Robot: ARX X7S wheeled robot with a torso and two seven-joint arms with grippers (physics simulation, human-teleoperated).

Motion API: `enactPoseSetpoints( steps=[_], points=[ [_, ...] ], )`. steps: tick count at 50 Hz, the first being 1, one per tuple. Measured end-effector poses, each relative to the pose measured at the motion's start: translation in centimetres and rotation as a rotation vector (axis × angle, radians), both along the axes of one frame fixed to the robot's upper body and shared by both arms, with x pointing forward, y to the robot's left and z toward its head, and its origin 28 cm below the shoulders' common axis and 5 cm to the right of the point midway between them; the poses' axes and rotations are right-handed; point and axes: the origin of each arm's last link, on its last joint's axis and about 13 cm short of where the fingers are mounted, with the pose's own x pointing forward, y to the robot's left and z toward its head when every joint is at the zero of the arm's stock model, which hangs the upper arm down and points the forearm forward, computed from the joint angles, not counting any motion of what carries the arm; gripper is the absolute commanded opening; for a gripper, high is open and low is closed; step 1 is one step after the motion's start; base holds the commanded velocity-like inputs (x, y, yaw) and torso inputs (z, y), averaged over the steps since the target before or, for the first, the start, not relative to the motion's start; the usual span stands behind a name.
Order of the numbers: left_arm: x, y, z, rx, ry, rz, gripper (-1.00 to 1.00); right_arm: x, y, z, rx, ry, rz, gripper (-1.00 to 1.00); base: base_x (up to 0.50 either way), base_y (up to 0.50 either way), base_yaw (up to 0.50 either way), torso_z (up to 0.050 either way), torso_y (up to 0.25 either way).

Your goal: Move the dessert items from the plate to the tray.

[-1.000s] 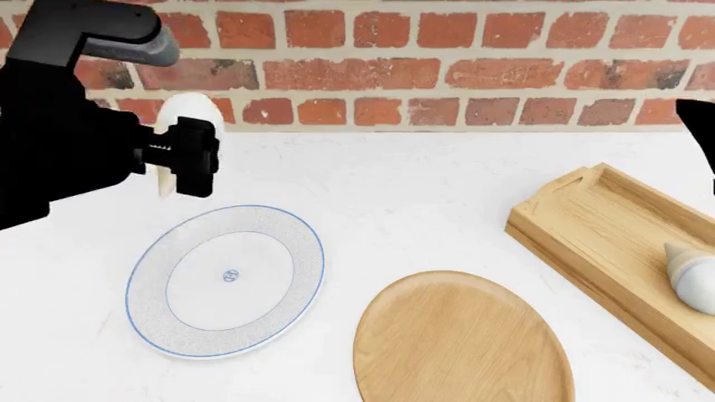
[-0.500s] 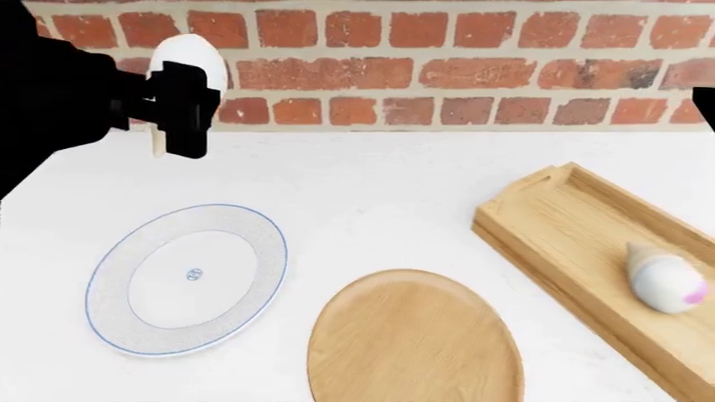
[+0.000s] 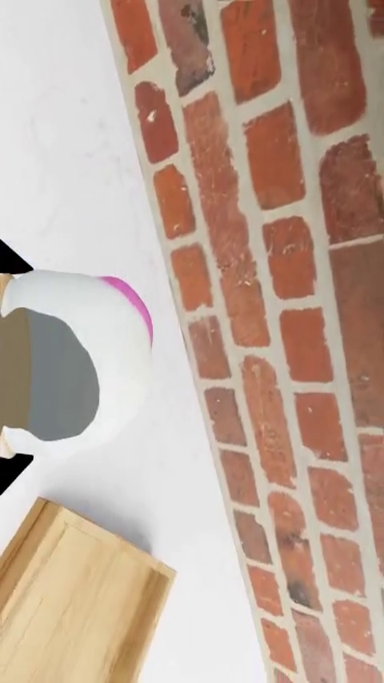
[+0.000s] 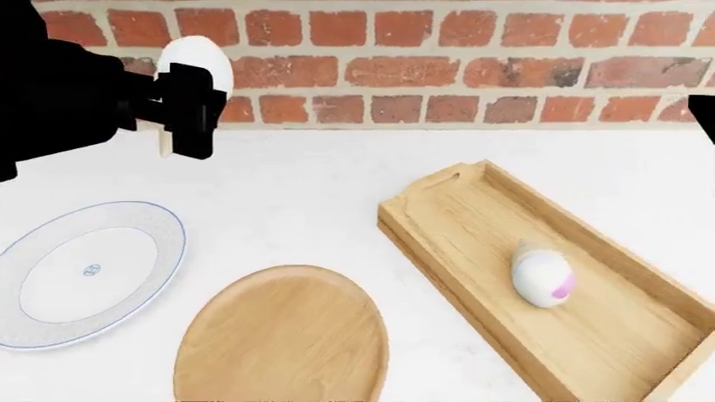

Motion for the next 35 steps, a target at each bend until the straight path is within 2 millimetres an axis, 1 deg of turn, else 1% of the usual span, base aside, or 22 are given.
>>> enactPoseSetpoints(
  steps=[15,18,24,35],
  points=[
    [0.5,-0.2,-0.4,0.004,0.008,-0.006,-1.00,0.0,-0.1,-0.4,0.006,0.004,0.004,1.00,-0.02,-0.41,0.00,0.000,0.001],
    [0.7,-0.5,-0.4,0.001,0.010,-0.020,-1.00,0.0,-0.1,-0.5,0.008,0.005,0.000,1.00,0.00,0.00,0.00,0.000,0.000],
    [1.9,-1.4,-0.4,0.001,0.017,-0.057,-1.00,0.1,-0.1,-0.8,0.012,0.011,0.005,1.00,0.00,0.00,0.00,0.000,0.000],
    [5.0,-4.0,-0.6,0.007,0.047,-0.142,-1.00,0.3,0.0,-1.2,0.021,0.015,0.011,1.00,0.00,0.00,0.00,0.000,0.000]
  ],
)
